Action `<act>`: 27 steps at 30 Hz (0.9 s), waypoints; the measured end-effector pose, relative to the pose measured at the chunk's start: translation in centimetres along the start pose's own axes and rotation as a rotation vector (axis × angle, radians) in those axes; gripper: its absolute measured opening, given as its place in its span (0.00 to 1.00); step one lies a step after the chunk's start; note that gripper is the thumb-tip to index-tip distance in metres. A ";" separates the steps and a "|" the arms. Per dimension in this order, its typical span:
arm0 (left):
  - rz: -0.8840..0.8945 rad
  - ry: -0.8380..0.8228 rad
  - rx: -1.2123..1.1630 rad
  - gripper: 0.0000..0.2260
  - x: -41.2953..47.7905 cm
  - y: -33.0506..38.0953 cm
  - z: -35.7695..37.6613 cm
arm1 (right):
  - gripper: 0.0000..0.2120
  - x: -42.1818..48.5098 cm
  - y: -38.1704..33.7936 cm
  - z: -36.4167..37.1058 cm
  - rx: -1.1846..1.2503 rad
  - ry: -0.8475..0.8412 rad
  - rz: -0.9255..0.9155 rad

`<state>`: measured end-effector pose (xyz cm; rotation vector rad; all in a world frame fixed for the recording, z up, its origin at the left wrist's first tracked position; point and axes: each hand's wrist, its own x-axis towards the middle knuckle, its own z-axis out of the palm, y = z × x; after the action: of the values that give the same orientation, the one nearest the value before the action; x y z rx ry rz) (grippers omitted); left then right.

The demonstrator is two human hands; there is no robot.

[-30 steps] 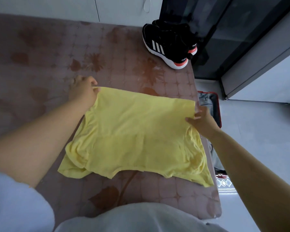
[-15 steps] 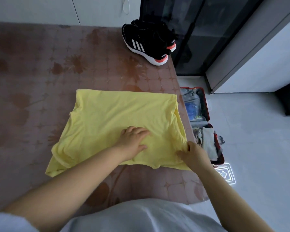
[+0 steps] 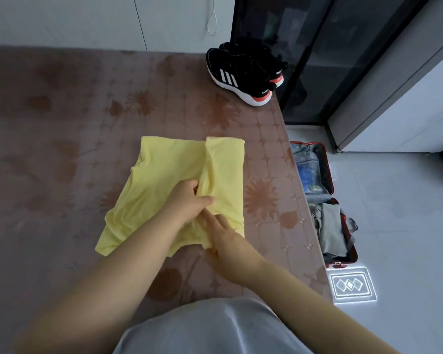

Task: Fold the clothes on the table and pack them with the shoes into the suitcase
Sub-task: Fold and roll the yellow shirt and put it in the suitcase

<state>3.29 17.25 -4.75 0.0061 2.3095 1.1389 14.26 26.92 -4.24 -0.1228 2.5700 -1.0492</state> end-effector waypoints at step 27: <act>0.118 0.031 -0.026 0.31 -3.8 -8.2 -2.5 | 0.06 21.6 3.0 -8.5 -0.373 0.076 0.249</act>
<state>7.24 9.28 -7.71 0.1168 2.3480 1.2356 -8.72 30.08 -7.07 0.1427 2.7334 -0.4886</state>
